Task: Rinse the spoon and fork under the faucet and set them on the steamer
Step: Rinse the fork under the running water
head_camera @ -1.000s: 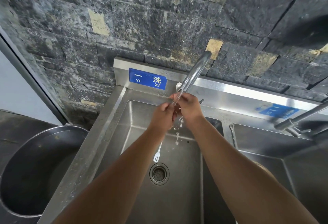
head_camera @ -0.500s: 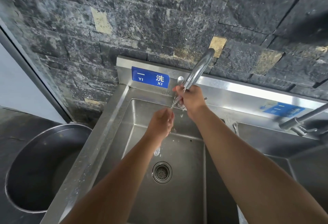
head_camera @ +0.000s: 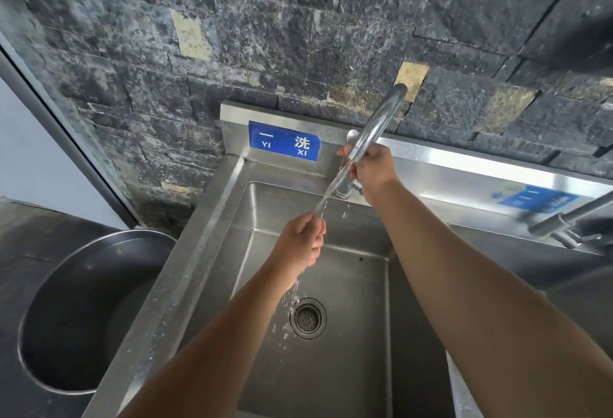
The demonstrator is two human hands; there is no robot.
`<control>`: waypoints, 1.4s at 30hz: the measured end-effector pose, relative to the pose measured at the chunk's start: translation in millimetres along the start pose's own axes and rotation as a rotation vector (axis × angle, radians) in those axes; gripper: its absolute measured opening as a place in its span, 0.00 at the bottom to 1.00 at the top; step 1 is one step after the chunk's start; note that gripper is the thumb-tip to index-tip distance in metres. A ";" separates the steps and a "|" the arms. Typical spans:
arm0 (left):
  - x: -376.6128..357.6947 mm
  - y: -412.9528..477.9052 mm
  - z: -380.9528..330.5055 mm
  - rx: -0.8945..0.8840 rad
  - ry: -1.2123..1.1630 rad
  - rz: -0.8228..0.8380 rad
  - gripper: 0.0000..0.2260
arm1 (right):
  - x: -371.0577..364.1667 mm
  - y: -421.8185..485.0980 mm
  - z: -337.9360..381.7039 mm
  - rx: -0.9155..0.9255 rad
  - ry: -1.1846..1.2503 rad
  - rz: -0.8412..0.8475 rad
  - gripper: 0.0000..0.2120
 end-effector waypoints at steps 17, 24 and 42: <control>11.4 -18.5 12.4 -0.029 -0.016 0.015 0.14 | 13.1 5.7 23.2 0.005 -0.002 -0.037 0.18; 11.0 -17.5 9.9 -0.032 -0.029 -0.006 0.14 | 18.0 11.5 29.8 0.002 -0.032 -0.040 0.17; 19.6 -8.1 33.8 -0.045 -0.289 0.104 0.17 | 12.0 14.2 31.5 -0.034 0.153 -0.039 0.17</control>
Point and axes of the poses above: each hand's wrist, its own y-axis towards the middle knuckle, its own x-axis out of the back of the hand, z = x × y, the point moved 4 cm from there along y, towards the middle knuckle, and after that the axes turned 11 degrees about z, right-handed, at the moved point
